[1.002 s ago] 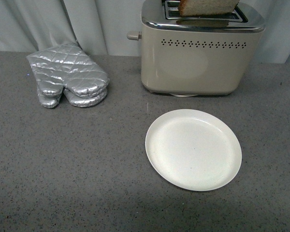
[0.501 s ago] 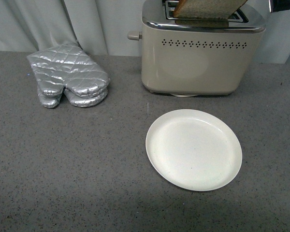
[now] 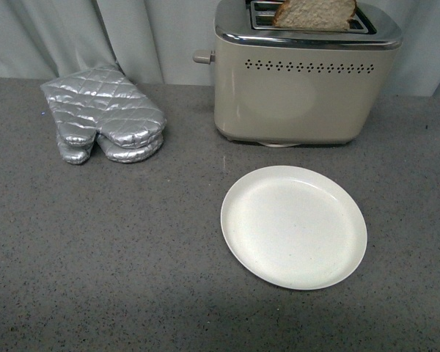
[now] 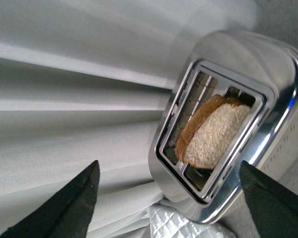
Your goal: Put bread into toaster
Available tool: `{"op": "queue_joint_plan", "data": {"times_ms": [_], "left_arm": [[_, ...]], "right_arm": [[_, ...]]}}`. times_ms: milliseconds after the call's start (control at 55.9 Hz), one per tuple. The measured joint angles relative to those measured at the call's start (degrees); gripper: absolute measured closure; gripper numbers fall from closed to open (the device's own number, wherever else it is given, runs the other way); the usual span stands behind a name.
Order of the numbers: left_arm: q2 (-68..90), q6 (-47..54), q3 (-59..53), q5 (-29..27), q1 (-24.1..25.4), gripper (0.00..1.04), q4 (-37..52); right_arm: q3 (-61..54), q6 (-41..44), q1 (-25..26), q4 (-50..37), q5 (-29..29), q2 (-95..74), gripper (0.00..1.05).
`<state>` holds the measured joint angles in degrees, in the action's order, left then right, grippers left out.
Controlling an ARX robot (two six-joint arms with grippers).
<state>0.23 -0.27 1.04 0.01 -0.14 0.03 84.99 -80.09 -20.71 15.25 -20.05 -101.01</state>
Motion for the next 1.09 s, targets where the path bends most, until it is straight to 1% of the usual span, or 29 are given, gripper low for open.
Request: {"op": "queue_joint_plan", "data": {"times_ms": [36, 54, 125, 179, 233, 286, 376, 519, 591, 698, 787, 877, 913, 966, 984, 1002, 1038, 1092], "left_arm": [[0.00, 0.00, 0.00, -0.02, 0.00, 0.07, 0.00], [0.00, 0.00, 0.00, -0.02, 0.00, 0.07, 0.00], [-0.07, 0.00, 0.00, -0.02, 0.00, 0.07, 0.00], [-0.04, 0.00, 0.00, -0.02, 0.00, 0.07, 0.00], [-0.04, 0.00, 0.00, -0.02, 0.00, 0.07, 0.00], [-0.04, 0.00, 0.00, -0.02, 0.00, 0.07, 0.00], [-0.04, 0.00, 0.00, -0.02, 0.00, 0.07, 0.00], [-0.04, 0.00, 0.00, -0.02, 0.00, 0.07, 0.00], [-0.04, 0.00, 0.00, -0.02, 0.00, 0.07, 0.00], [-0.04, 0.00, 0.00, -0.02, 0.00, 0.07, 0.00], [-0.04, 0.00, 0.00, -0.02, 0.00, 0.07, 0.00], [-0.04, 0.00, 0.00, -0.02, 0.00, 0.07, 0.00], [-0.04, 0.00, 0.00, -0.02, 0.00, 0.07, 0.00], [-0.04, 0.00, 0.00, -0.02, 0.00, 0.07, 0.00], [-0.04, 0.00, 0.00, -0.02, 0.00, 0.07, 0.00], [-0.04, 0.00, 0.00, -0.02, 0.00, 0.07, 0.00], [-0.04, 0.00, 0.00, -0.02, 0.00, 0.07, 0.00], [-0.04, 0.00, 0.00, -0.02, 0.00, 0.07, 0.00]], "right_arm": [[-1.81, 5.18, 0.55, -2.73, -0.92, 1.27, 0.11], [-2.23, 7.19, 0.87, -3.67, -1.14, 1.49, 0.08], [-4.98, 17.53, 2.05, -8.81, -1.86, 3.98, 0.11], [-7.52, 22.82, 2.51, -11.52, -1.73, 6.16, 0.10], [-11.56, 32.92, 3.13, -16.50, -2.49, 9.42, 0.10], [-14.49, 37.90, 3.39, -19.41, -2.29, 11.69, 0.10], [-19.91, 46.40, 4.11, -23.65, 3.04, 15.76, 0.10], [-29.62, 56.65, 4.94, -26.93, 7.50, 21.68, 0.10], [-34.77, 58.71, 5.60, -25.99, 10.05, 25.33, 0.10], [-42.73, 63.63, 5.70, -26.75, 8.44, 31.15, 0.10], [-49.11, 67.41, 5.70, -26.77, 4.44, 36.46, 0.10], [-54.82, 72.32, 5.53, -30.21, 0.50, 40.85, 0.10], [-58.82, 74.88, 5.66, -35.71, 1.95, 43.06, 0.13], [-64.65, 77.07, 6.45, -45.48, 5.66, 45.66, 0.24], [-65.55, 77.20, 6.60, -46.77, 6.03, 46.12, 0.26], [-67.63, 78.01, 7.04, -49.55, 7.10, 47.41, 0.31], [-69.90, 78.73, 8.07, -51.21, 8.13, 49.51, 0.40], [-72.19, 79.17, 9.57, -51.32, 9.09, 51.87, 0.53]]}}
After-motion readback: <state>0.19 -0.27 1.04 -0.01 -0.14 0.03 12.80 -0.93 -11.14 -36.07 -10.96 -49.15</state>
